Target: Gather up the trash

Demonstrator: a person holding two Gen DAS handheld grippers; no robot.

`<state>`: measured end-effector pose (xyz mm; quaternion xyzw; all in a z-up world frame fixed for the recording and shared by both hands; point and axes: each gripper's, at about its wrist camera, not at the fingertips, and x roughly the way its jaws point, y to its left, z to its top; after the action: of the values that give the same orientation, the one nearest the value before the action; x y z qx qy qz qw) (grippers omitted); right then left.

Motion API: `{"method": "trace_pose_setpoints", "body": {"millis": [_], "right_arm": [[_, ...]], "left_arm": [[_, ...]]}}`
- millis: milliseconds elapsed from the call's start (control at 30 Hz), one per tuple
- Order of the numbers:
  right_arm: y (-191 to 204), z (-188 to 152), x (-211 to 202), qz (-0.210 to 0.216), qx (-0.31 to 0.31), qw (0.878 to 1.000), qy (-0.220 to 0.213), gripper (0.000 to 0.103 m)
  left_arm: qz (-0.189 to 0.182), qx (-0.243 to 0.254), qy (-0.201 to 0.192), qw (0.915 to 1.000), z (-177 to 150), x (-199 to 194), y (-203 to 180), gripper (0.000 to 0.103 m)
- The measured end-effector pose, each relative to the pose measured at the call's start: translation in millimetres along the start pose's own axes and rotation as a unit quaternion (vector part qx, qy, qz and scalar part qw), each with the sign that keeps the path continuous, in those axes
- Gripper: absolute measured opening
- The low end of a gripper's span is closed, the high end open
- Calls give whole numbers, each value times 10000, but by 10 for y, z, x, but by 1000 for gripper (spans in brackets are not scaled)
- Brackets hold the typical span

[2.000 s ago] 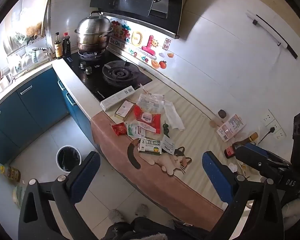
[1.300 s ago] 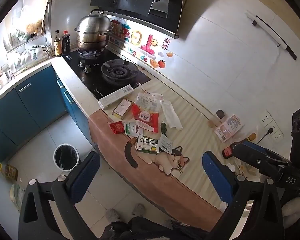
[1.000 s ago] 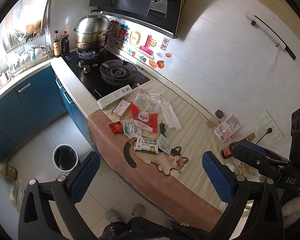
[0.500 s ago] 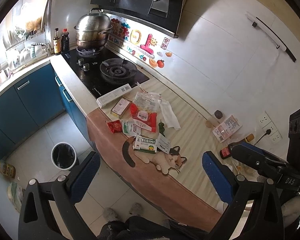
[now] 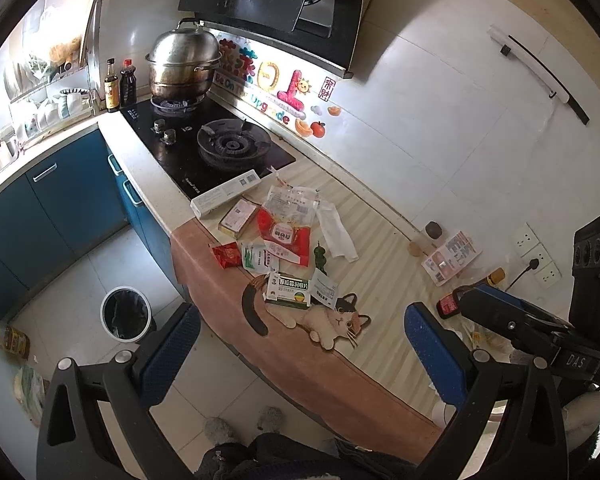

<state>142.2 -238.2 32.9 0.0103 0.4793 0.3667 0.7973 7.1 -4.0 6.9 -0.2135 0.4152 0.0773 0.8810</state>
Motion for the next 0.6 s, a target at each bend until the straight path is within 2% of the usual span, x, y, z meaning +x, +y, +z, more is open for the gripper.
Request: {"method": "trace_pose_setpoints", "body": {"millis": [600], "right_arm": [[2, 9, -6, 48, 3, 10000, -3, 103]], "left_arm": [[-14, 10, 31, 10000, -49, -15, -48, 103]]}}
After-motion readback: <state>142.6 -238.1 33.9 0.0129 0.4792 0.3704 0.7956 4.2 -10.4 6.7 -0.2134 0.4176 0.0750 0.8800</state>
